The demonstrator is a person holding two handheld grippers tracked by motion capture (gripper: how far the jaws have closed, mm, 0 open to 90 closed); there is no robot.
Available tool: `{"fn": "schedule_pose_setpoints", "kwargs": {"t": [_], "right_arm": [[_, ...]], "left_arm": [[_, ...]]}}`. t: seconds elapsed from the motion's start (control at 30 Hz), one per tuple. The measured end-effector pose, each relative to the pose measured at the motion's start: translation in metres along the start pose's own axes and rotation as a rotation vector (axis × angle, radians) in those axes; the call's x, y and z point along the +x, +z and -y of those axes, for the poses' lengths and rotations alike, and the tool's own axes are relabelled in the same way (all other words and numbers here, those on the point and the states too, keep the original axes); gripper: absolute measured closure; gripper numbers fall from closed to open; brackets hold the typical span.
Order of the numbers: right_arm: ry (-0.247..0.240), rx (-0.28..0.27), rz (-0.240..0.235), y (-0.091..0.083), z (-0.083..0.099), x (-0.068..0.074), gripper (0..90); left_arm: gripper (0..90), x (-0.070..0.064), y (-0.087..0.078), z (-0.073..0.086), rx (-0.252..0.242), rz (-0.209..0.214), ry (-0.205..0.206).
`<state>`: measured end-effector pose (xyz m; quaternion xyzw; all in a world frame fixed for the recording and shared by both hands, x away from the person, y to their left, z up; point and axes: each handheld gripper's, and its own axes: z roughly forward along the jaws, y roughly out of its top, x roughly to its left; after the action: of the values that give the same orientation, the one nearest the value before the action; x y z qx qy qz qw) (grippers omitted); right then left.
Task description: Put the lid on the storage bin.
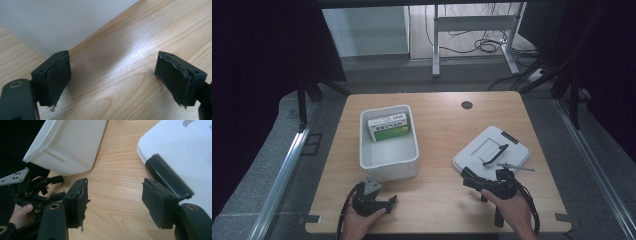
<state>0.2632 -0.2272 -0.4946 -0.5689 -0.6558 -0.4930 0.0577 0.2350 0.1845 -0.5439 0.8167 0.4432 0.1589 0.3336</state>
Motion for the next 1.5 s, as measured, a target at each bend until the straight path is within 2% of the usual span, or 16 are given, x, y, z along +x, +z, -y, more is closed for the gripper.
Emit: {"fn": "schedule_pose_setpoints", "kwargs": {"t": [0.13,0.27,0.37,0.67,0.87,1.13,1.2,1.27,1.5], "right_arm": [[-0.005,0.007,0.004,0.004,0.001,0.001,37.4],[-0.041,0.054,0.008,0.012,0.002,0.004,37.4],[-0.032,0.071,0.016,0.014,0.002,0.0,37.4],[-0.021,0.076,0.038,0.008,0.001,-0.009,37.4],[-0.02,0.084,0.012,0.006,0.0,-0.009,37.3],[-0.024,0.077,0.032,-0.001,0.006,-0.01,37.4],[-0.007,0.056,0.046,-0.003,0.004,-0.006,37.4],[-0.011,0.048,0.045,-0.003,0.002,-0.001,37.4],[-0.028,0.07,0.047,0.001,0.0,0.009,38.6]], "left_arm": [[12.8,0.002,0.0,0.0,0.0,0.01,0.009],[12.9,0.003,-0.001,0.001,0.0,0.005,0.001],[12.9,0.004,-0.001,0.001,0.0,0.007,0.004],[12.9,0.007,-0.001,0.001,0.002,0.01,0.011],[12.1,0.007,-0.001,0.001,0.002,-0.002,0.001],[12.2,0.006,-0.001,0.001,0.002,-0.001,0.002],[12.2,0.005,-0.002,0.002,0.003,-0.003,0.001],[12.1,0.005,-0.002,0.002,0.003,-0.003,0.001],[12.1,0.005,-0.002,0.002,0.003,-0.002,0.0]]}}
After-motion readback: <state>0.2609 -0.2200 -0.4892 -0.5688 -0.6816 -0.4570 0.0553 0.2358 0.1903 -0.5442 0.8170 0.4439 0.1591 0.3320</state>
